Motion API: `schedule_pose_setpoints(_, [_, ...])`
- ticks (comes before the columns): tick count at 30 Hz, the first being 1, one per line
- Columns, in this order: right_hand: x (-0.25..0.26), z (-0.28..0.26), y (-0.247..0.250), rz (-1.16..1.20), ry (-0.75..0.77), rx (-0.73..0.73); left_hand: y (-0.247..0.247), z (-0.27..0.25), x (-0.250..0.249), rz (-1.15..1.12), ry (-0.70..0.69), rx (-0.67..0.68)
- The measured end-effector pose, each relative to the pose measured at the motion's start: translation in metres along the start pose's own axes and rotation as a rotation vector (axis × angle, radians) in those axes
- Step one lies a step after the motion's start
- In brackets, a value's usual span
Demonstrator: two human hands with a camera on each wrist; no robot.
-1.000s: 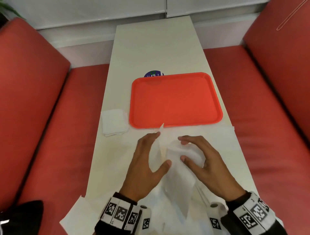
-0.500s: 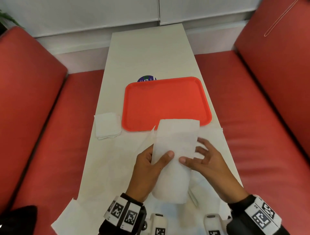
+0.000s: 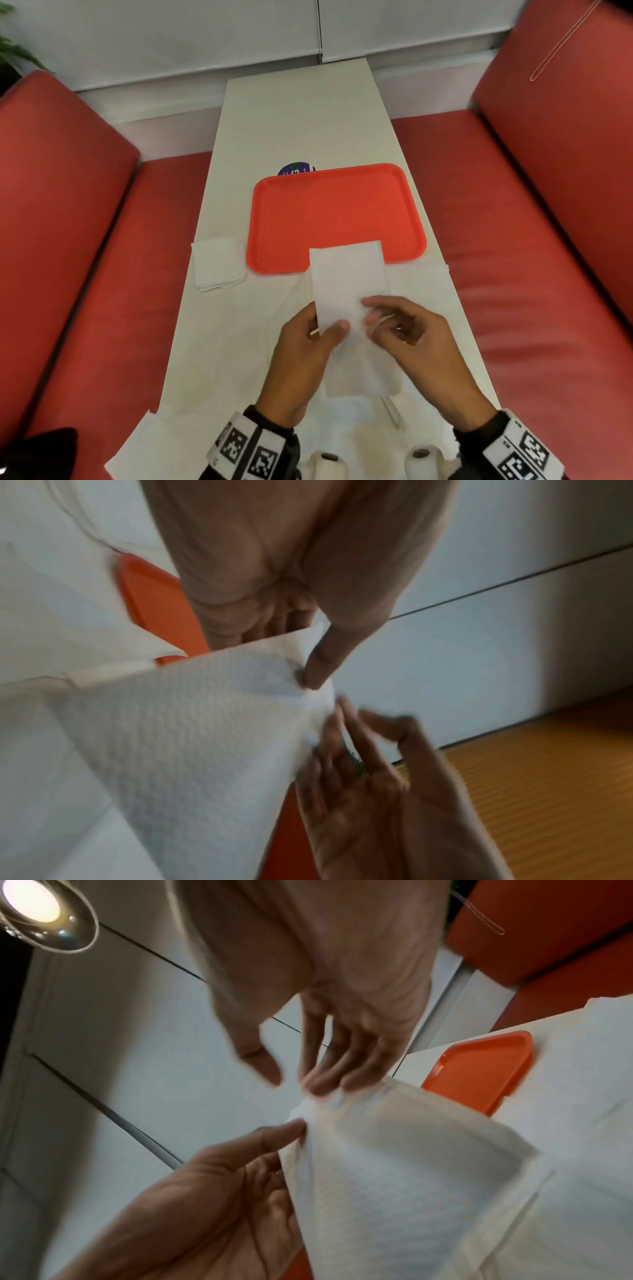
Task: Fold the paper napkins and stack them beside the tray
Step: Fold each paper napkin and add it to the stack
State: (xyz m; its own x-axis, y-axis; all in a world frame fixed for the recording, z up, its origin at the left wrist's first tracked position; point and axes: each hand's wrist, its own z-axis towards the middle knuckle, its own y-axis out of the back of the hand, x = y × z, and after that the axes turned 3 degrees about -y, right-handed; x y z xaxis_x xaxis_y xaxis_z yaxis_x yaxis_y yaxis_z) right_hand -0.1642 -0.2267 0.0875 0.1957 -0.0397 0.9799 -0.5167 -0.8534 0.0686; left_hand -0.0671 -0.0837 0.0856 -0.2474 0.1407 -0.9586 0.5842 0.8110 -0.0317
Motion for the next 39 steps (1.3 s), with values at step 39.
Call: schedule_pose_setpoints(39, [0.007,-0.015,-0.047,0.291,-0.046,0.006,0.091,-0.019,-0.012,0.283,-0.398,0.23])
